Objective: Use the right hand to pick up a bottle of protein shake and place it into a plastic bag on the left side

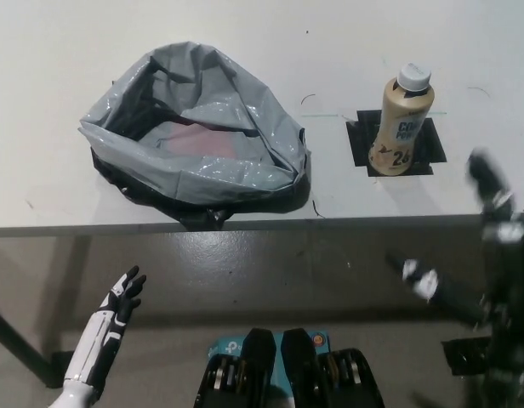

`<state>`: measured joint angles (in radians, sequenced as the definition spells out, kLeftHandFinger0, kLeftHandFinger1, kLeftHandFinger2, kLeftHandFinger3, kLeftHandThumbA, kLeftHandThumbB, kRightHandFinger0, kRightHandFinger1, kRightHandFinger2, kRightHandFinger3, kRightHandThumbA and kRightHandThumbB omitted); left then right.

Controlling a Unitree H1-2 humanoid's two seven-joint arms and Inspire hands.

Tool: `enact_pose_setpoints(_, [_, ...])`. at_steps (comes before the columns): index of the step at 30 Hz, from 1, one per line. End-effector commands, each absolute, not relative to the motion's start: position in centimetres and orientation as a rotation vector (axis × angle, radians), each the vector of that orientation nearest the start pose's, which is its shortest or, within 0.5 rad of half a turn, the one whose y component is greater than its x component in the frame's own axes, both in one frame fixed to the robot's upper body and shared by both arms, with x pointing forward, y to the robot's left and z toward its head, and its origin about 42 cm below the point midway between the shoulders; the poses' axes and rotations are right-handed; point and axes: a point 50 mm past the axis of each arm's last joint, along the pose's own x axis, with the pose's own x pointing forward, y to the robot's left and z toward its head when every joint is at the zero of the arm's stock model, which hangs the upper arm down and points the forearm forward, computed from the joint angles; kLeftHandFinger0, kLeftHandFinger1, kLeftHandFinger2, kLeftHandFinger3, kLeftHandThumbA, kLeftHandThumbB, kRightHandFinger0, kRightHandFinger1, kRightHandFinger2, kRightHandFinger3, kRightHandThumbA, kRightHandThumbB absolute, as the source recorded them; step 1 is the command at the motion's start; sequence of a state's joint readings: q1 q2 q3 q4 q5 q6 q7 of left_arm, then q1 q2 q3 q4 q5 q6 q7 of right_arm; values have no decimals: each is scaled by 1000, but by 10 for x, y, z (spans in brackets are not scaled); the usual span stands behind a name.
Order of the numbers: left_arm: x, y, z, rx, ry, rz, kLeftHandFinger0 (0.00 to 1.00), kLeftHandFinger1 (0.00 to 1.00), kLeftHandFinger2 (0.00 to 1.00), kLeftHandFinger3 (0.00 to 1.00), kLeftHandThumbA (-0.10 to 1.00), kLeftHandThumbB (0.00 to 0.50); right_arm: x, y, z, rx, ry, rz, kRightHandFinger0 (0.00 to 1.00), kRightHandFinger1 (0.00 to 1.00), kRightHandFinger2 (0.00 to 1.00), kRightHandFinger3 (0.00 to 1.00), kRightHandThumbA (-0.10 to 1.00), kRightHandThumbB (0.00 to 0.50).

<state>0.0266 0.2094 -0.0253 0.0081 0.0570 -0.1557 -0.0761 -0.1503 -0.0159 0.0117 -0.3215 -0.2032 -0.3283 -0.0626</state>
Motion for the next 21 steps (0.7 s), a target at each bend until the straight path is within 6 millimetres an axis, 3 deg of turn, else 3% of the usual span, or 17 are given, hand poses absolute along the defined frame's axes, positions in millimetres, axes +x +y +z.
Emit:
enact_pose_setpoints(1, [274, 269, 118, 283, -208, -143, 1000, 1000, 1000, 1000, 1000, 268, 319, -200, 283, -213, -869, -108, 1000, 1000, 1000, 1000, 1000, 360])
enact_pose_setpoints(2, [275, 269, 118, 290, -214, -140, 1000, 1000, 1000, 1000, 1000, 269, 334, -198, 288, -186, -851, -116, 1000, 1000, 1000, 1000, 1000, 414])
enact_pose_setpoints(7, [274, 270, 119, 289, -215, -151, 1000, 1000, 1000, 1000, 1000, 266, 381, -197, 297, -155, -775, -128, 1000, 1000, 1000, 1000, 1000, 390])
enact_pose_setpoints(12, [276, 271, 121, 299, -217, -151, 1000, 1000, 1000, 1000, 1000, 279, 423, -197, 302, -143, -688, -136, 1000, 1000, 1000, 1000, 1000, 465])
enact_pose_setpoints(18, [277, 271, 122, 306, -217, -156, 1000, 1000, 1000, 1000, 1000, 270, 456, -199, 299, -184, -582, -135, 1000, 1000, 1000, 1000, 1000, 446])
enact_pose_setpoints(21, [277, 270, 122, 297, -221, -160, 1000, 1000, 1000, 1000, 1000, 295, 473, -202, 293, -191, -546, -135, 1000, 1000, 1000, 1000, 1000, 427])
